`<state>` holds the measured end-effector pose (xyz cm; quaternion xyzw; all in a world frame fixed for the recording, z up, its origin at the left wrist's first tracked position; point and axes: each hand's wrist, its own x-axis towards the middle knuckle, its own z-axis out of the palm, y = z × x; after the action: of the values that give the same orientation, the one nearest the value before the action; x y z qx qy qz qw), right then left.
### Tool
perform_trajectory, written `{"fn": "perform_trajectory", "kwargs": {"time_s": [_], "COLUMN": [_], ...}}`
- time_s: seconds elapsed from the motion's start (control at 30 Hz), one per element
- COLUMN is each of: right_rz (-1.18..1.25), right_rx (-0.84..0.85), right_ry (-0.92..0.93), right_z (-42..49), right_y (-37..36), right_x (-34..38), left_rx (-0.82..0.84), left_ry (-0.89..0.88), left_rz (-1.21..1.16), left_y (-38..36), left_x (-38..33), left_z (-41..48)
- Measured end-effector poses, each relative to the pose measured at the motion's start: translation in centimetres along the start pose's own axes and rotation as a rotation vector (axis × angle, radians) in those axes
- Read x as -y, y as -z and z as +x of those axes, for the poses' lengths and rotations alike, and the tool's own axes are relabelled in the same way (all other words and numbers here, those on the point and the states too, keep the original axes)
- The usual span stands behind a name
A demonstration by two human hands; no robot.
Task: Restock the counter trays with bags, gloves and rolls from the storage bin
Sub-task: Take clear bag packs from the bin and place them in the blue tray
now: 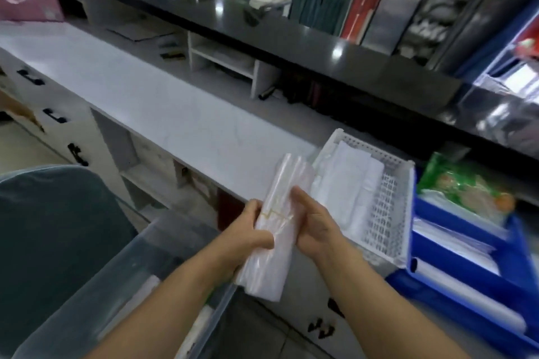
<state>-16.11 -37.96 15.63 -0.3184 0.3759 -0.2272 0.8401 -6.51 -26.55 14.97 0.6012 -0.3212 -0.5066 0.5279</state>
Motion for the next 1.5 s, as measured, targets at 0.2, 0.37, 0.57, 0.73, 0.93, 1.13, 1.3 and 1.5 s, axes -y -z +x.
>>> {"fn": "perform_trajectory", "kwargs": {"time_s": [0.2, 0.37, 0.57, 0.73, 0.93, 1.13, 1.3, 1.5], "right_rz": [0.142, 0.294, 0.486, 0.309, -1.110, -2.230, -2.126, -2.146], "right_rx": [-0.198, -0.289, -0.288, -0.373, -0.652, -0.223, -0.261, -0.437], "right_ry": [0.203, 0.264, 0.297, 0.375, 0.986, 0.838, 0.517, 0.462], "right_z": [-3.8, -7.0, -8.8, -9.9, -11.5, -9.0, -8.2, -6.9], "right_y": [8.5, 17.6, 27.1, 32.8, 37.6, 37.1, 37.5, 38.7], "right_x": [6.9, 12.9, 18.3, 21.1, 23.9, 26.0, 27.6, 29.4], "left_rx": [0.033, -0.034, -0.033, -0.092, -0.049, 0.039, 0.064, 0.150], "left_ry": [-0.070, -0.190, -0.239, -0.273, -0.362, -0.630, -0.775, -0.857], "left_rz": [0.401, 0.671, 0.644, 0.688, 1.118, 1.493, 1.446, 1.297], "left_y": [-10.1, -20.6, -31.2, -35.6, -36.2, -37.8, -37.4, -36.7], "left_x": [-2.4, -3.1, -2.6, -2.6, -4.4, -5.7, -7.2, -8.2], "left_z": [3.4, 6.0, 10.0, 12.4, 15.1, 17.7, 20.3, 24.5]}}
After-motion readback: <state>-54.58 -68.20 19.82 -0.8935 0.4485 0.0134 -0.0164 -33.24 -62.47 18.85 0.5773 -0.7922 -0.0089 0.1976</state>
